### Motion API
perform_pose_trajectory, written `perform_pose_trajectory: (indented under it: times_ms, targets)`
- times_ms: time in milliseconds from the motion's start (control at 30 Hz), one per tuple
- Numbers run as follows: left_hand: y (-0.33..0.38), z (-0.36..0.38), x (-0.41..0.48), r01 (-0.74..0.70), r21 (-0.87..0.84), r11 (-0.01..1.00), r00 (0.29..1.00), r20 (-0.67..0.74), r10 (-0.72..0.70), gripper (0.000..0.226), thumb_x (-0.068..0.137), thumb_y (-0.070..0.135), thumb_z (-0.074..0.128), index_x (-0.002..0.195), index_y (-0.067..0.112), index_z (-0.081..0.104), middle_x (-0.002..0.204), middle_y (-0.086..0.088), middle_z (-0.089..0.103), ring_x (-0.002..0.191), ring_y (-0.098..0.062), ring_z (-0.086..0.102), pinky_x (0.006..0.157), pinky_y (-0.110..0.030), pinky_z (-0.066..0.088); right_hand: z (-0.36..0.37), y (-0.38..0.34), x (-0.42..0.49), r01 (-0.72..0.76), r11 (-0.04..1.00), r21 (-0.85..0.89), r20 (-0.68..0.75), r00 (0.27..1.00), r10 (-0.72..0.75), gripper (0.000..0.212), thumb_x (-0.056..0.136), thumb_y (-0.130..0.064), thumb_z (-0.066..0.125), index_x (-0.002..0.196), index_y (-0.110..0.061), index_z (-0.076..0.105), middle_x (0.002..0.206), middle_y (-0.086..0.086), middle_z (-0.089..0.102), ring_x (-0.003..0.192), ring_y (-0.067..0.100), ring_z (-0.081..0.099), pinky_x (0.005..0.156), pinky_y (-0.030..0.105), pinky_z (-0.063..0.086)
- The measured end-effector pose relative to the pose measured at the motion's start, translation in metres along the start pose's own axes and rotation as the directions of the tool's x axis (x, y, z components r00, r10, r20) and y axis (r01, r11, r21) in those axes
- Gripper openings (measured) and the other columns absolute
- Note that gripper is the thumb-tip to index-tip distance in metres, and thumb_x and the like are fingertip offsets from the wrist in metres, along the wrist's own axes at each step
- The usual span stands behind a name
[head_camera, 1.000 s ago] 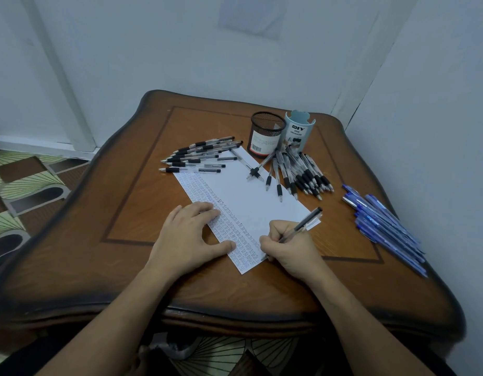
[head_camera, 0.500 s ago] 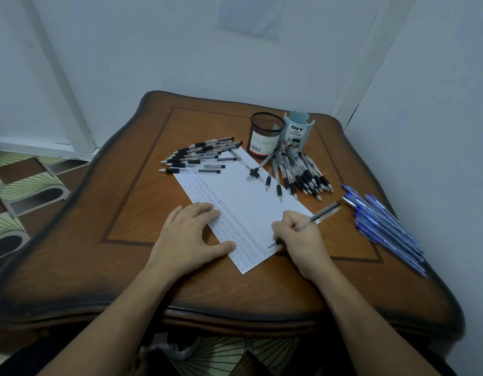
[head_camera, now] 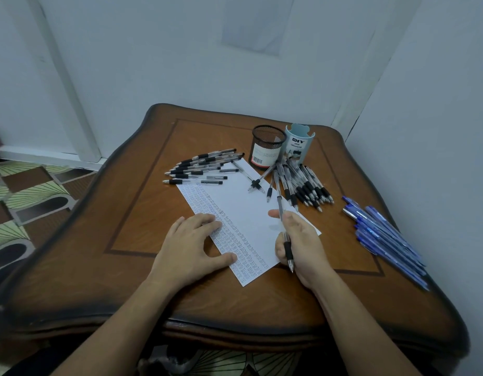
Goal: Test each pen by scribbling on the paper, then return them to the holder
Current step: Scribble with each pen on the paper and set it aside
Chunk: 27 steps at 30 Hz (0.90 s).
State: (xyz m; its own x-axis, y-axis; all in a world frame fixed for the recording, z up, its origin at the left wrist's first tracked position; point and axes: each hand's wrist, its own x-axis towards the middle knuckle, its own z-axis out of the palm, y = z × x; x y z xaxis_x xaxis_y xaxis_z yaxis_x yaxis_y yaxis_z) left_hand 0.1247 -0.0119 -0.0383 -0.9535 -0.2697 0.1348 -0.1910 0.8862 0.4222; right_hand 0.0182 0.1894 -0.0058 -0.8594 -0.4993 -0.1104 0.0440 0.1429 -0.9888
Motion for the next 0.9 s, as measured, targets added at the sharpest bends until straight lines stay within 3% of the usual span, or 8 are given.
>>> perform_pose_trajectory:
  times_ms: [100,300,500,733,800,900]
  targets:
    - [0.0,-0.001,-0.001,0.0,0.003,1.0,1.0,0.006,0.0,0.101,0.062,0.09,0.029,0.143,0.033,0.046,0.148,0.018,0.037,0.137,0.0,0.029,0.119,-0.03,0.005,-0.002,0.0,0.0,0.012,0.999,0.05,0.023,1.0,-0.013,0.04,0.092,-0.054,0.043,0.121,-0.033,0.062,0.055,0.006,0.055,0.046,0.014,0.047,0.046,0.027,0.038]
    - [0.0,-0.002,-0.001,-0.005,-0.015,1.0,1.0,0.002,0.005,0.102,0.061,0.09,0.031,0.143,0.031,0.048,0.148,0.016,0.039,0.137,-0.002,0.031,0.119,-0.032,0.006,-0.007,-0.001,0.006,-0.007,0.967,0.255,0.062,0.998,-0.009,0.024,0.088,-0.043,0.054,0.104,-0.035,0.07,0.061,0.009,0.058,0.047,0.02,0.045,0.049,0.03,0.035]
    - [-0.001,-0.001,-0.001,-0.009,-0.021,1.0,1.0,0.008,0.009,0.101,0.061,0.09,0.031,0.143,0.032,0.047,0.148,0.016,0.038,0.137,-0.001,0.029,0.119,-0.032,0.005,-0.005,-0.001,0.008,-0.061,0.971,0.23,0.066,0.997,0.047,0.031,0.094,-0.034,0.058,0.124,-0.029,0.057,0.065,0.008,0.06,0.051,0.019,0.049,0.049,0.031,0.036]
    - [-0.002,-0.002,-0.003,-0.023,-0.01,1.0,1.0,0.014,0.023,0.099,0.062,0.091,0.029,0.142,0.035,0.047,0.148,0.018,0.035,0.137,0.0,0.027,0.12,-0.032,0.005,-0.011,-0.013,0.031,-0.144,0.987,-0.07,-0.108,0.985,0.136,0.024,0.098,-0.011,0.057,0.117,-0.025,0.063,0.079,0.005,0.065,0.053,0.014,0.052,0.045,0.029,0.036]
    - [-0.003,-0.001,-0.004,-0.034,-0.016,0.999,0.999,0.006,0.034,0.095,0.063,0.091,0.032,0.138,0.036,0.05,0.147,0.018,0.037,0.135,0.0,0.029,0.121,-0.036,0.011,-0.019,-0.024,0.049,-0.088,0.965,-0.247,-0.176,0.983,0.045,0.027,0.097,-0.01,0.06,0.121,-0.022,0.063,0.079,0.001,0.061,0.053,0.009,0.048,0.047,0.025,0.036]
    - [-0.005,0.001,-0.005,-0.05,-0.049,0.998,0.999,-0.012,0.05,0.084,0.064,0.089,0.04,0.129,0.038,0.058,0.145,0.017,0.041,0.133,-0.002,0.034,0.119,-0.04,0.019,-0.032,-0.038,0.08,-0.021,0.814,-0.581,-0.211,0.97,-0.125,0.038,0.096,-0.013,0.062,0.134,-0.015,0.06,0.108,0.005,0.064,0.072,0.012,0.054,0.054,0.019,0.037]
